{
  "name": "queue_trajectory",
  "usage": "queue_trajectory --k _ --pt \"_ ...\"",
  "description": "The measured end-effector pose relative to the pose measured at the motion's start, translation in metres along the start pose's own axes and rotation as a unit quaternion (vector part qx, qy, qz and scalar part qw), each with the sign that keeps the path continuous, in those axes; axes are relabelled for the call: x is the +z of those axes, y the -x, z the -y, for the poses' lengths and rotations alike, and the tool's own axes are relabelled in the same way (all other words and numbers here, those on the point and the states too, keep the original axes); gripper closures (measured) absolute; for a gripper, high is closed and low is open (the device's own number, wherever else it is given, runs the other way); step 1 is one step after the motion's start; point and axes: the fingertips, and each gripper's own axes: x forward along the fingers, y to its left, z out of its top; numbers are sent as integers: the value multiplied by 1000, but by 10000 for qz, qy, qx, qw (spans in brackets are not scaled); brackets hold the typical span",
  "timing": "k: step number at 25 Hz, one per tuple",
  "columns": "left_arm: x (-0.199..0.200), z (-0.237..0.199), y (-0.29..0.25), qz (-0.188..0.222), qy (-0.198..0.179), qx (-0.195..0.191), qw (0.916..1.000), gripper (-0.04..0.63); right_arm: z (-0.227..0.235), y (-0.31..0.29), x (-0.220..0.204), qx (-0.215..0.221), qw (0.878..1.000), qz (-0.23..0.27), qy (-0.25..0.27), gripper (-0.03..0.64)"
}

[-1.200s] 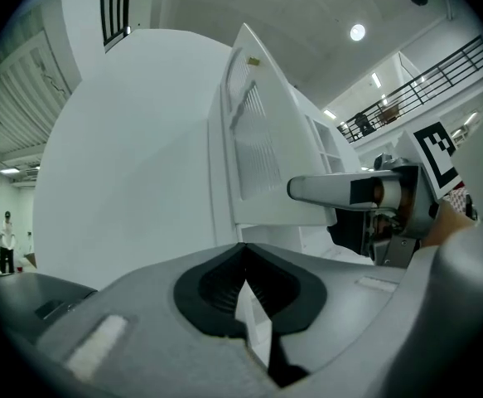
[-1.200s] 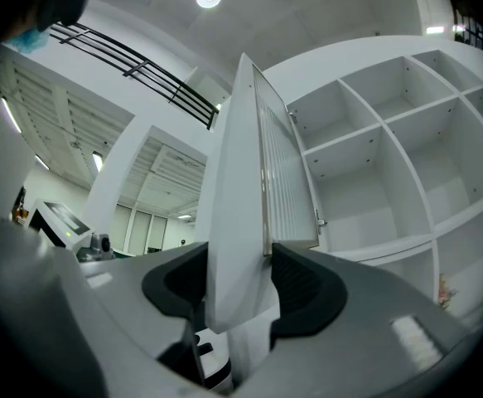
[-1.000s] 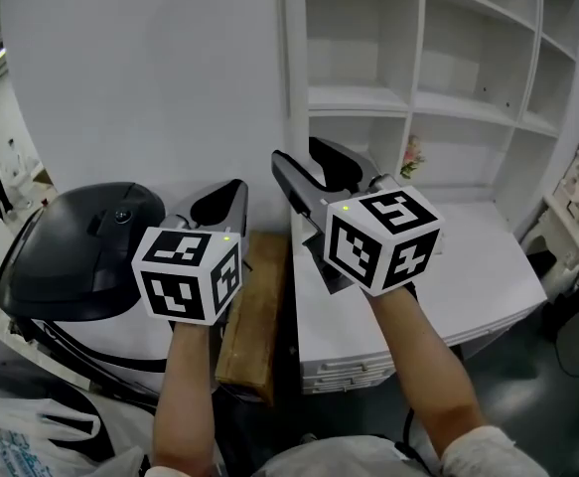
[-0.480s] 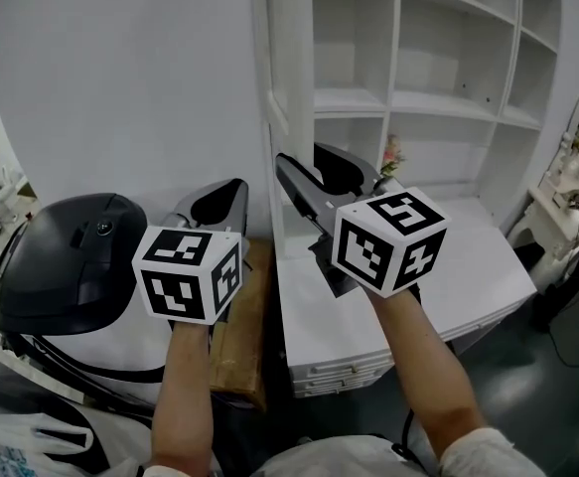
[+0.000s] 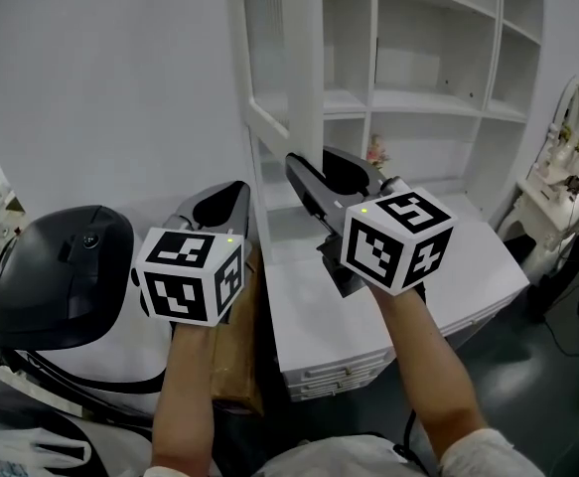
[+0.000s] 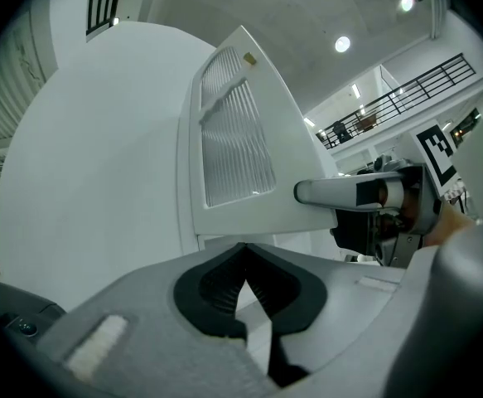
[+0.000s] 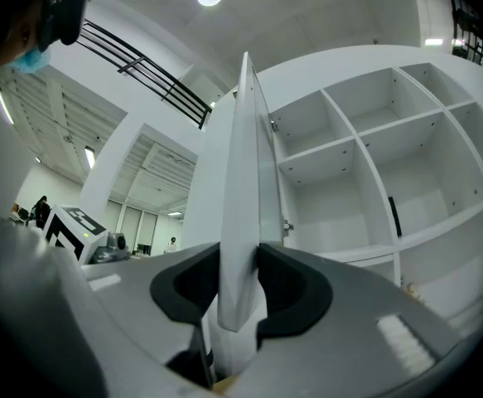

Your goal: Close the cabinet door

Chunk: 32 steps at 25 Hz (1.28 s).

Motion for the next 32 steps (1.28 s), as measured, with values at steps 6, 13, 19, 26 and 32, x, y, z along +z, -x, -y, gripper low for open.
queue_trajectory --k 6,13,19,26,32 --pt "0 1 -11 47 10 -91 9999 595 12 3 0 -10 10000 0 -26 502" --pt "-4 10 -27 30 -18 -256 9997 594 31 11 2 -193 9997 115 -58 520" --pt "-4 19 -40 5 -77 -350 9994 595 50 16 4 -295 9994 174 -79 531" --pt "-4 21 -56 6 -101 -386 9992 595 70 19 4 -371 9991 211 -73 538" --pt "0 36 -85 -30 -113 -438 9990 595 102 22 8 -391 9988 243 -157 538"
